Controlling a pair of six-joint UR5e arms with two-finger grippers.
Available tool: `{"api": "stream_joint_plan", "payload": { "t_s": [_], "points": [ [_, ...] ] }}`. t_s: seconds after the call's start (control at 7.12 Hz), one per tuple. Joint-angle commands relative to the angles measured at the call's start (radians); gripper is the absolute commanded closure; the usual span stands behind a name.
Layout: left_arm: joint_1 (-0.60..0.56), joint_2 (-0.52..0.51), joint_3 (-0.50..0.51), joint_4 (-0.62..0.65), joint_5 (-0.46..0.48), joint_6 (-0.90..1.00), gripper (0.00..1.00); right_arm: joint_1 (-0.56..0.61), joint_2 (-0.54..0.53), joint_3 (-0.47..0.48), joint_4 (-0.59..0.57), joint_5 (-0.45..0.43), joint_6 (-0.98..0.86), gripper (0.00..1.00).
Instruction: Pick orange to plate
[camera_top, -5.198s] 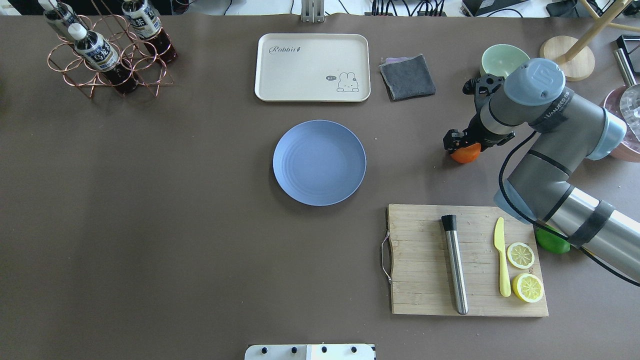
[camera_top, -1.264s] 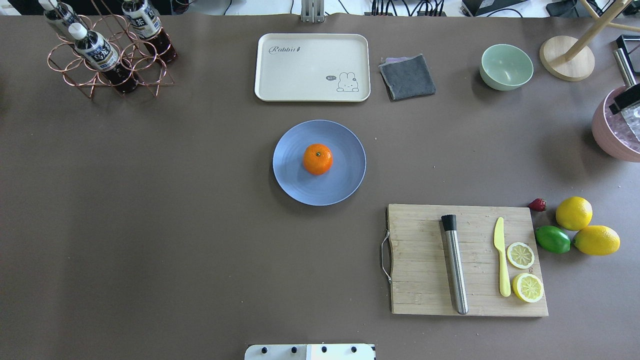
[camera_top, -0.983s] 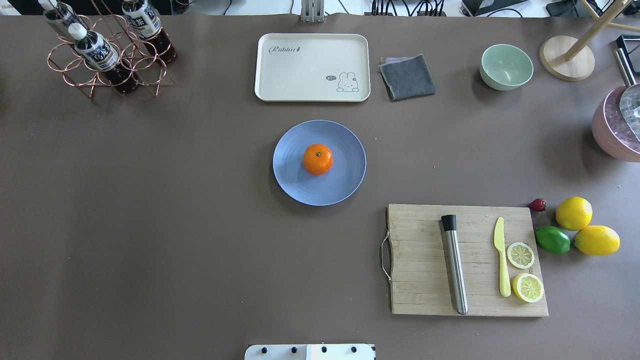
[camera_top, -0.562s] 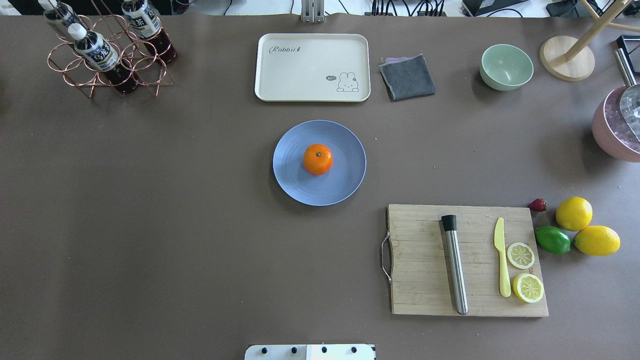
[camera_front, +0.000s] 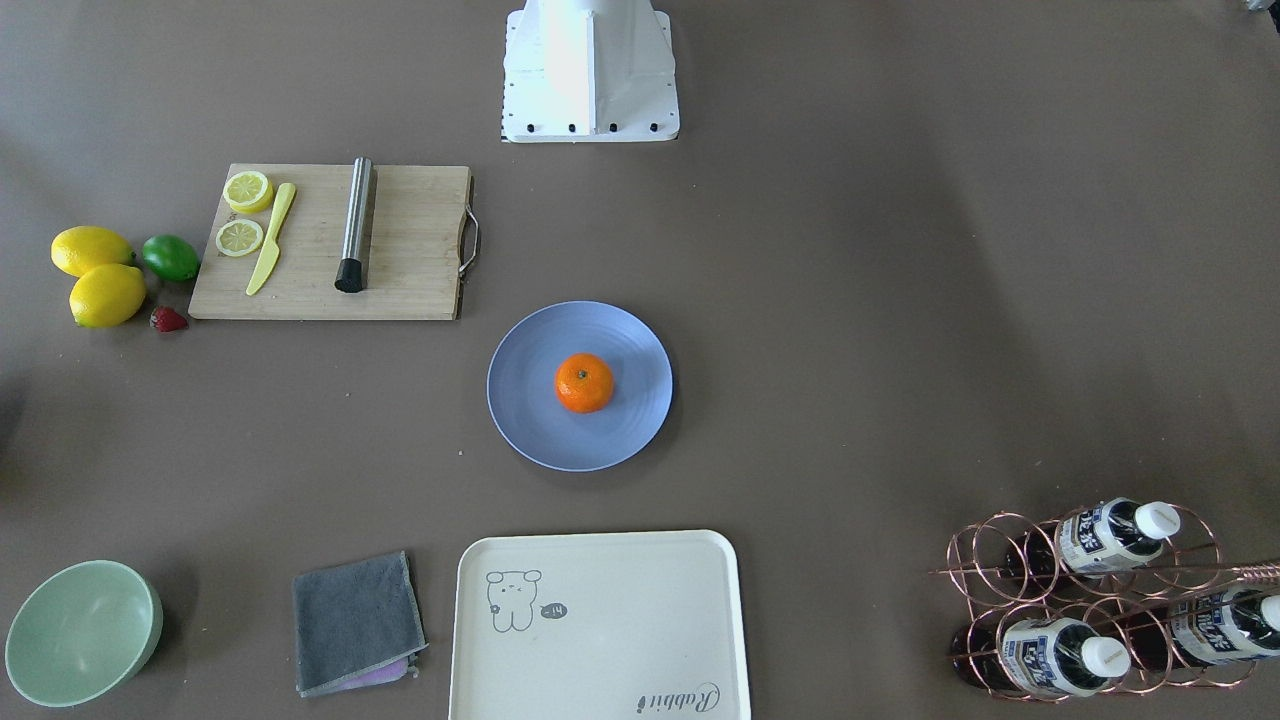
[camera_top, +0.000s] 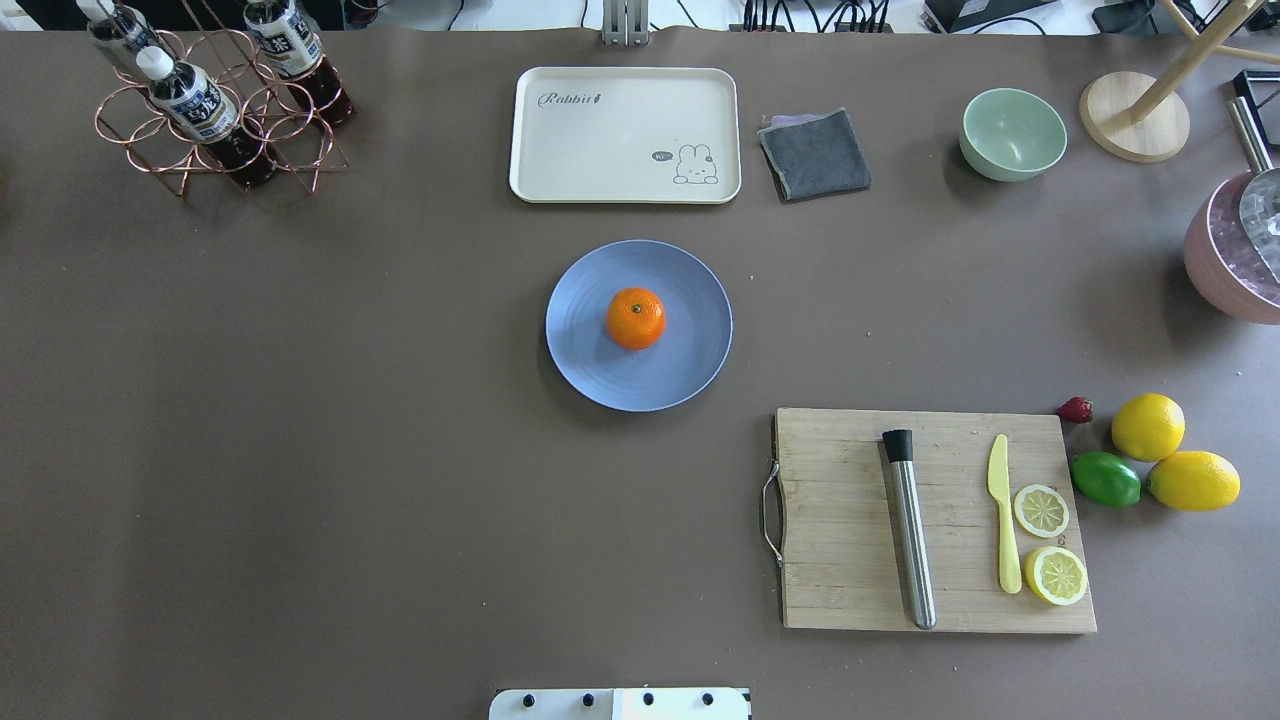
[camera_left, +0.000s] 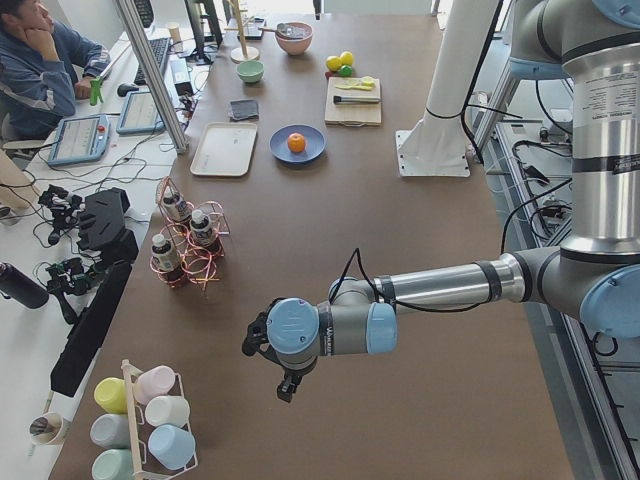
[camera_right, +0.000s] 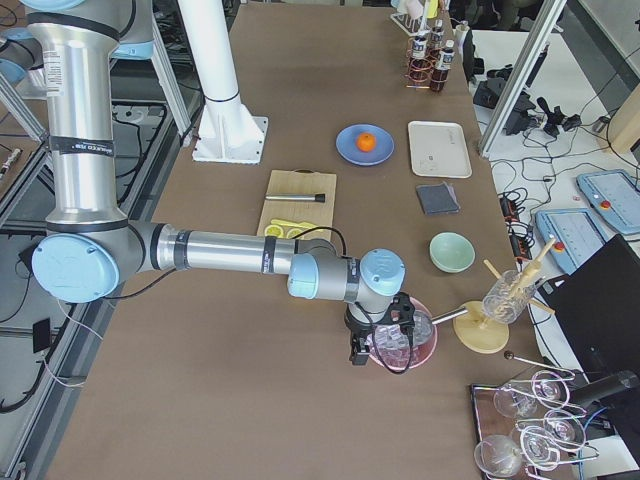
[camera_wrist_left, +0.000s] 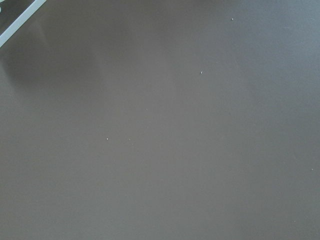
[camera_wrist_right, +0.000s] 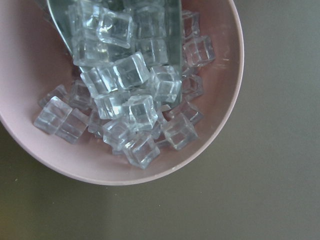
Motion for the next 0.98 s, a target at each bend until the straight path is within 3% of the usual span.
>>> {"api": "stream_joint_plan", "payload": {
  "t_s": [0.0,0.84],
  "points": [
    [0.0,0.019,0.02,-0.029,0.0,0.0,0.02,-0.001,0.001,0.002,-0.019,0.006,0.0,0.0],
    [0.001,0.02,0.031,-0.048,0.007,-0.009,0.02,-0.001,-0.007,0.005,-0.019,0.009,-0.002,0.0]
  ]
}}
